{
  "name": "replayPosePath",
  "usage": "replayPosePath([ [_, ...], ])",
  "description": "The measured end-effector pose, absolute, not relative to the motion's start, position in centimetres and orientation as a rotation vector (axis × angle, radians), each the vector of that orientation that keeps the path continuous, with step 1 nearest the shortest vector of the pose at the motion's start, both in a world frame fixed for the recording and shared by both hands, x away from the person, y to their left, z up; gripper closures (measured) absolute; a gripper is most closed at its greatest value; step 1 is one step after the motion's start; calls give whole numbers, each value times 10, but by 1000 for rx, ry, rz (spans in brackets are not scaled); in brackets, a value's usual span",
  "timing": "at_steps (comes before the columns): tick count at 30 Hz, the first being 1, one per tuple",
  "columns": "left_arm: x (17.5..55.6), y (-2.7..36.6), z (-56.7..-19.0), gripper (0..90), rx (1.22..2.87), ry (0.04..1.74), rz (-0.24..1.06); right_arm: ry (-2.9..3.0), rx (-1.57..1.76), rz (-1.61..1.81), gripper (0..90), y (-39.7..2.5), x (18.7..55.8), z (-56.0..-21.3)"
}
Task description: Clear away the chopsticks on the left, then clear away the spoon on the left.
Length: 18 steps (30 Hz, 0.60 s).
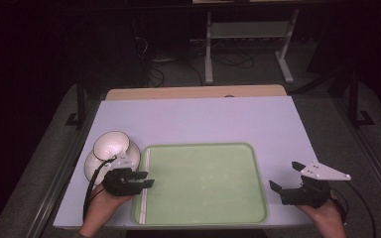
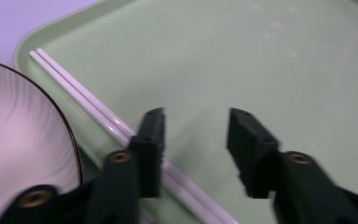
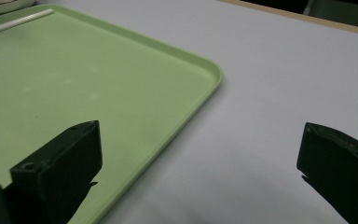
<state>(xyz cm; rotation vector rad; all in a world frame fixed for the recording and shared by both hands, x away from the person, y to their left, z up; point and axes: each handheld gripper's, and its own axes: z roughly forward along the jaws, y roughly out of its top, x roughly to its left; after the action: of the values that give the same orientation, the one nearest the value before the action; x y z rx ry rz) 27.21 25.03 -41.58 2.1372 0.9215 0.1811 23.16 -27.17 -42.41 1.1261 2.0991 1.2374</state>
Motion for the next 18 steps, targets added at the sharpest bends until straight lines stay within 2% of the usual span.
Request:
replayPosePath([
  [3,273,251,-412,409,2127,914,191,2098,1128,1237,0,-272,232,-424],
  [5,274,252,-408,403,2119,905,202,2098,1128,1236,0,-271,232,-424],
  [6,274,253,-406,433,2115,899,208,2099,1127,1232,0,-271,232,-424],
  [10,276,260,-398,653,2090,900,226,2099,1128,1234,0,-271,232,-424],
  [13,279,267,-393,784,2078,909,231,2099,1128,1237,0,-271,232,-424],
  [16,281,275,-391,895,2068,935,251,2100,1127,1236,0,-271,232,-424],
  [18,282,280,-390,899,2056,954,250,2101,1125,1236,0,-271,232,-424],
])
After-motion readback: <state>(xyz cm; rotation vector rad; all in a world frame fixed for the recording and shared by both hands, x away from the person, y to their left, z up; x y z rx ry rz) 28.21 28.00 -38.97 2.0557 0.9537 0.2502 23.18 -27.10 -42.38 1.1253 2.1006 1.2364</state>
